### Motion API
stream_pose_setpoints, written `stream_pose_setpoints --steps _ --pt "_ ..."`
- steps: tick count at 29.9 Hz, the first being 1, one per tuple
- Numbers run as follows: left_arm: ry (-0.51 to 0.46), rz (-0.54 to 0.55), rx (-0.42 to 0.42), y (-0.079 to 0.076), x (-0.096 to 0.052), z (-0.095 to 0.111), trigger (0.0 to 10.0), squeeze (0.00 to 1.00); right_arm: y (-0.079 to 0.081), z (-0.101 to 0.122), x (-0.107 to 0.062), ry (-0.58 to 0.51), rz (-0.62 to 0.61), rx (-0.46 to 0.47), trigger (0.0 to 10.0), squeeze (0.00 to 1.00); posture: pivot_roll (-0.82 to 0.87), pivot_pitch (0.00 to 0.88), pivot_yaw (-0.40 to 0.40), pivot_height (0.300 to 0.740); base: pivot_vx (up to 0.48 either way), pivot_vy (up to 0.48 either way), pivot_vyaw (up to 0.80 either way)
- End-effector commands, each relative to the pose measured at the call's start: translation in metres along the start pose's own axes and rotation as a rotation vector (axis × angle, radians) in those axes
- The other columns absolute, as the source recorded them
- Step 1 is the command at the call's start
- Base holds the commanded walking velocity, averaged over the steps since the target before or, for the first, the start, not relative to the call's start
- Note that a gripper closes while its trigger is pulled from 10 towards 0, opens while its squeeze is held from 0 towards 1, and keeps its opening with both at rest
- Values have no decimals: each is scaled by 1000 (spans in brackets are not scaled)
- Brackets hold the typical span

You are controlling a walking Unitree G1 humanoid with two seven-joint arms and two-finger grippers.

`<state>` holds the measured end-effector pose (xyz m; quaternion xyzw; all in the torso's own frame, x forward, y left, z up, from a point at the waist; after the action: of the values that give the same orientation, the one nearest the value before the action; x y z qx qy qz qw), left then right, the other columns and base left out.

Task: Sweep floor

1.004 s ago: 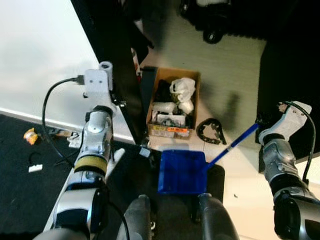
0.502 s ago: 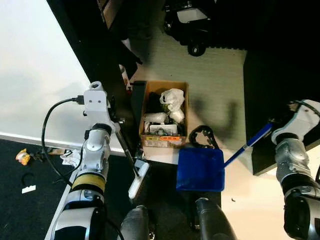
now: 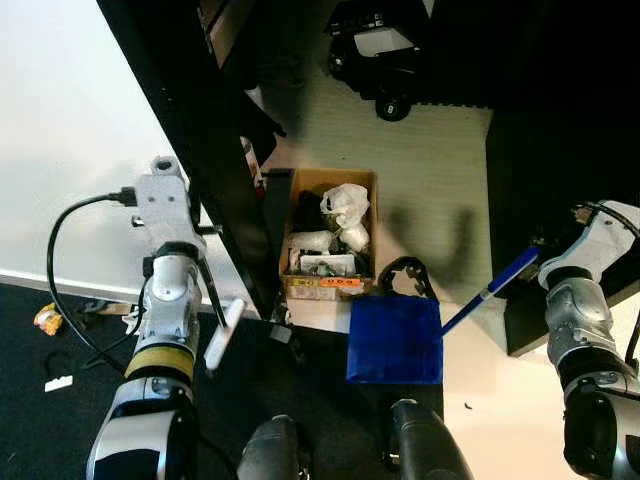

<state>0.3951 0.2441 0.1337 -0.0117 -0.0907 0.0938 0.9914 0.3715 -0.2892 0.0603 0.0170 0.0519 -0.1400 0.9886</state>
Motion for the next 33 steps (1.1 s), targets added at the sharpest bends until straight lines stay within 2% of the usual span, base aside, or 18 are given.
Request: stream_pose_setpoints --steps 1,2,5,7,9,12,15,21,24,31,33 --pt "-39 -4 -25 -2 4 7 10000 0 4 9 3 -28 0 17 10000 0 -14 97 3 731 0 0 0" --pt "-47 -24 -27 -8 6 8 10000 0 4 10 5 -32 -5 26 10000 0 -20 139 1 731 0 0 0" --pt "-65 -45 -27 -15 8 11 10000 0 6 14 6 -44 -8 42 10000 0 -27 173 -2 731 0 0 0" --pt "-77 -62 -27 -23 10 14 10000 0 11 20 8 -62 8 57 10000 0 -35 242 -7 731 0 0 0" --pt "-81 -84 -18 -29 12 15 10000 0 15 24 10 -69 23 67 10000 0 -40 275 -9 731 0 0 0" --pt "-84 -93 -13 -31 13 16 10000 0 17 24 10 -69 27 70 10000 0 -40 275 -9 731 0 0 0" --pt "-87 -116 -8 -37 18 19 10000 0 30 27 12 -69 64 67 10000 0 -63 352 -12 731 0 0 0" --pt "-97 -129 -5 -42 21 23 10000 0 36 31 12 -79 86 63 10000 0 -79 384 -14 731 0 0 0" --pt "-131 -139 47 -44 25 30 10000 0 40 45 11 -142 102 72 10000 0 -115 430 -17 731 0 0 0" --pt "-217 -166 86 -49 31 53 10000 0 40 66 5 -233 131 96 10000 0 -151 478 -19 731 0 0 0" --pt "-263 -229 152 -64 35 66 10000 0 44 76 -3 -284 166 106 10000 0 -172 506 -22 731 0 0 0"
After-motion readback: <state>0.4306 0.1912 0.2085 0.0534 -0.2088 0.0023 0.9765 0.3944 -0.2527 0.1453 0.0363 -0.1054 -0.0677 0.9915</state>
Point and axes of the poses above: a point about 5 cm out from each wrist's last joint towards the gripper, its own x axis pointing out of the wrist towards the gripper, its own z axis along the axis of the wrist's last joint, y = z × x, the point moved 6 cm from there along x, pointing out of the wrist towards the gripper, and after that the axes turned 6 degrees about -x, right-handed, at the moved point
